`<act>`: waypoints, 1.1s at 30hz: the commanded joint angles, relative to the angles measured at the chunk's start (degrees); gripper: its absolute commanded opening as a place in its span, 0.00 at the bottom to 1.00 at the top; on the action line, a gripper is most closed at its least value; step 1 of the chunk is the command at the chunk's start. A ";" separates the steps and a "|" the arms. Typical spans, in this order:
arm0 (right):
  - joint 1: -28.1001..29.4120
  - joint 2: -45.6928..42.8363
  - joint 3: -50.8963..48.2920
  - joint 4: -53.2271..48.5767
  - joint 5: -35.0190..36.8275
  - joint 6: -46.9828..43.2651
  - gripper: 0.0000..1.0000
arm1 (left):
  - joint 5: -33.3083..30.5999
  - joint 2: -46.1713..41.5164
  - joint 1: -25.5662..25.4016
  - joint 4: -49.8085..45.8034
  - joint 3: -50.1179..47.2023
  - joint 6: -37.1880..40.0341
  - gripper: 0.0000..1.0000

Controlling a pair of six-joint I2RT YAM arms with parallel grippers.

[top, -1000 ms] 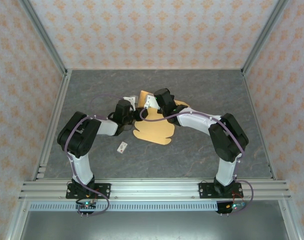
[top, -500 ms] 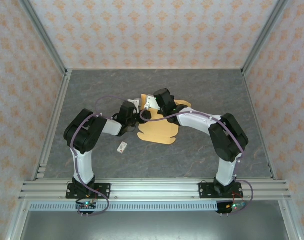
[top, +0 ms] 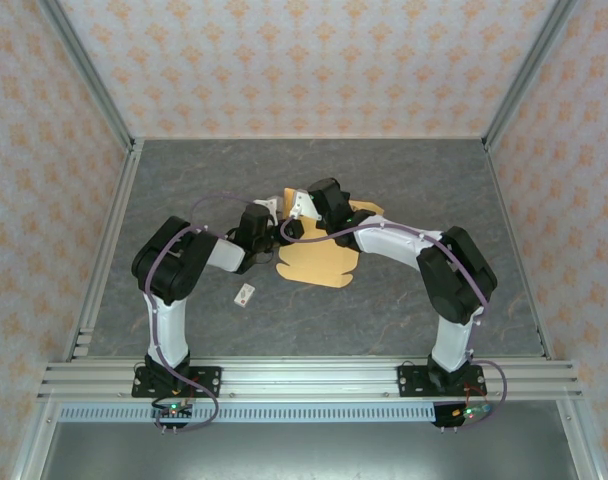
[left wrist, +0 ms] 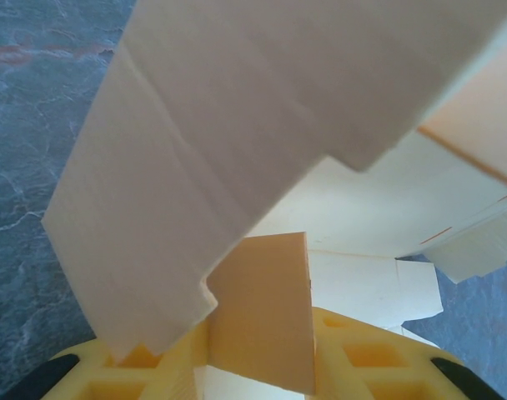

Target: Fold the paper box

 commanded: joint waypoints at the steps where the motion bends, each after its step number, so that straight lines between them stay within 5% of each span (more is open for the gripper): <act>1: 0.90 -0.18 -0.83 -0.49 -2.07 1.56 0.00 | 1.89 0.54 -0.61 5.11 1.31 -0.44 0.35; 19: -0.11 -1.73 -2.76 4.99 0.64 -5.86 0.00 | -3.07 -10.07 1.48 -4.03 -4.44 5.40 0.46; 33: 0.12 -1.32 -2.76 4.31 0.23 -5.35 0.00 | 0.92 -7.33 2.03 1.32 -2.38 3.21 0.40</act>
